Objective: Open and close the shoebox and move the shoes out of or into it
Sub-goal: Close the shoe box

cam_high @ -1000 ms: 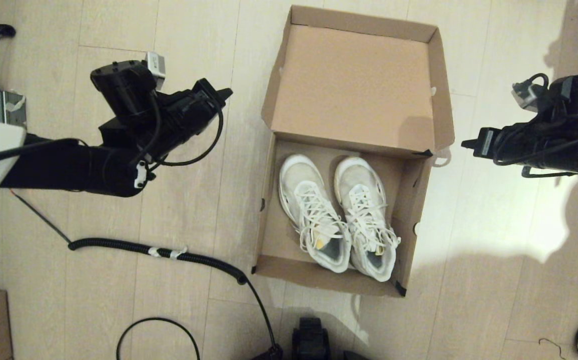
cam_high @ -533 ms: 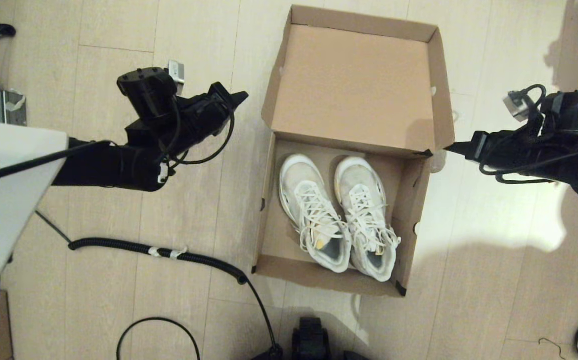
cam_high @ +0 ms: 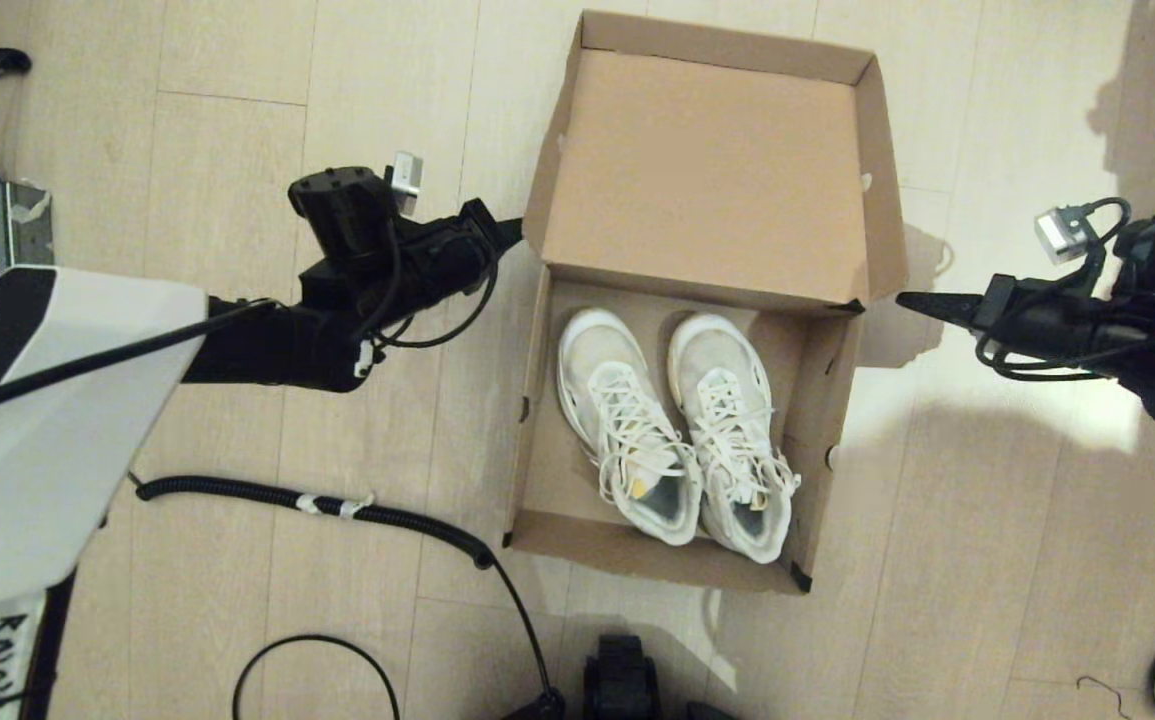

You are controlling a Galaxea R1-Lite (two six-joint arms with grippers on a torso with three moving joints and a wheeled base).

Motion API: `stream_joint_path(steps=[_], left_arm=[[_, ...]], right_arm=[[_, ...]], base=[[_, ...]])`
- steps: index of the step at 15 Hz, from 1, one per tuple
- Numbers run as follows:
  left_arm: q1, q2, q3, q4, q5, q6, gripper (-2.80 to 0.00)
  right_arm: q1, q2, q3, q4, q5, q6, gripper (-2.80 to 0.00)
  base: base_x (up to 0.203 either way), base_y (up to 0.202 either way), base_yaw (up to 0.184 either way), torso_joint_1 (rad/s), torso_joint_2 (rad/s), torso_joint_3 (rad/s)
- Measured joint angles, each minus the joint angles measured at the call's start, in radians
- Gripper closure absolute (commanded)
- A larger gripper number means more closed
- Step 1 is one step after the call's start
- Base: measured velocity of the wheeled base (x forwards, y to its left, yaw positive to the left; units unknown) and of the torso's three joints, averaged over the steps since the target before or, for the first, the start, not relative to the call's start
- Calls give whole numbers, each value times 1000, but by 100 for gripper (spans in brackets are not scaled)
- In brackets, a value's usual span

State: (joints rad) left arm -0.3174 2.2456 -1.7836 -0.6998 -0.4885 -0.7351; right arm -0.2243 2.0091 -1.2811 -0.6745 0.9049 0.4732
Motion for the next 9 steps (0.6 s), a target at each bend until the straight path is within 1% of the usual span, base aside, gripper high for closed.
stream_joint_path(steps=[2,4,6,9], left_arm=[[-5,17,-24,5,-16,-3,0],[-9,33,-61,35,-18,-19,0],[-9,46,-88,40,-19,-36,0],[-9,53,-99,44,-38,-45,0]], right_arm=[[22,33,-3,-38,0,22,0],[52,58,-12,-75,-2,75,0],[74,82,-32,-127,-5,149,0],[101,111,-68,-231,-19,291,0]], base=[[0,0,0,0,0,0],[0,0,0,0,0,0],[0,0,0,0,0,0],[0,0,0,0,0,0]])
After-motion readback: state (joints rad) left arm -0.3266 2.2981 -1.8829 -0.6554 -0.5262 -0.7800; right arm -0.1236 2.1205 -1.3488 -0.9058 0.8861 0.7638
